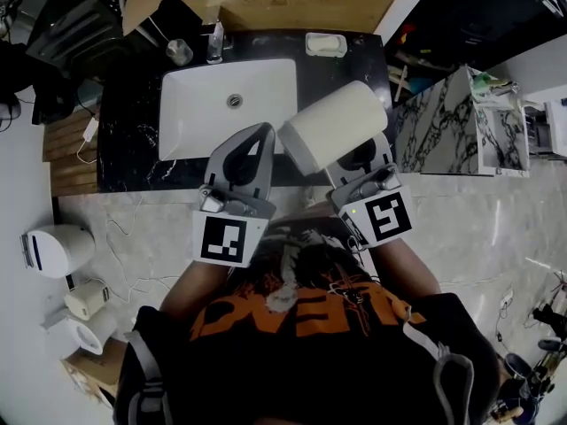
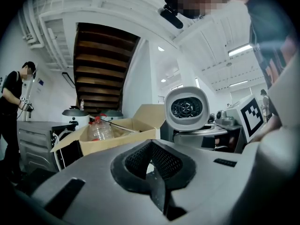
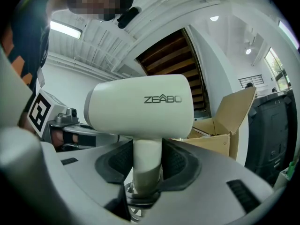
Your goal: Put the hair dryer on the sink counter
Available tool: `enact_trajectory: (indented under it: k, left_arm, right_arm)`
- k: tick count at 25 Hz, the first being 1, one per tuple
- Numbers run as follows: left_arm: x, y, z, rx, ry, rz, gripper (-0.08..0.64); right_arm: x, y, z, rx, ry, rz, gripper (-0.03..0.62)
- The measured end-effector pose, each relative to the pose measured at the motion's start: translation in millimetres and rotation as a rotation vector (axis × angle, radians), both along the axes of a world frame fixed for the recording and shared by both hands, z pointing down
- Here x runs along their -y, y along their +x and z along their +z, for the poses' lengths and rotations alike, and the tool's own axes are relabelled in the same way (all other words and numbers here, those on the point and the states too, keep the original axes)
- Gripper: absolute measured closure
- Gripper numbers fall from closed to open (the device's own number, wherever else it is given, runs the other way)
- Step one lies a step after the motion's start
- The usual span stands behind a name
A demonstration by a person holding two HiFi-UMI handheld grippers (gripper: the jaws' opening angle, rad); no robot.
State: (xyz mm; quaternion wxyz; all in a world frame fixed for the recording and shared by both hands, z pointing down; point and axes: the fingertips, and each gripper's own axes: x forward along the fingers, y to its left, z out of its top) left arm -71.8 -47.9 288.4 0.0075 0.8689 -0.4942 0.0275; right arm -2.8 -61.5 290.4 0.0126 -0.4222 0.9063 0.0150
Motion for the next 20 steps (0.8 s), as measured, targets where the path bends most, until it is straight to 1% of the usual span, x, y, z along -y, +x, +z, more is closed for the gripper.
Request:
enact_trajectory:
  k: [12, 15, 18, 20]
  left_arm:
    - [52, 65, -5, -0.005, 0.027, 0.004, 0.537]
    - [61, 77, -4, 0.000, 0.026, 0.005, 0.538]
    - [70, 85, -2, 0.004, 0.024, 0.007, 0.538]
    - [76, 90, 0, 0.004, 0.018, 0.009, 0.537]
  right_arm:
    - [51, 62, 2, -0.018, 0.002, -0.003, 0.430]
    - [62, 74, 4, -0.019, -0.008, -0.001, 0.430]
    - [72, 81, 1, 0.001, 0.005, 0.003, 0.430]
    - [77, 86, 5, -0.005, 0.002, 0.002, 0.430]
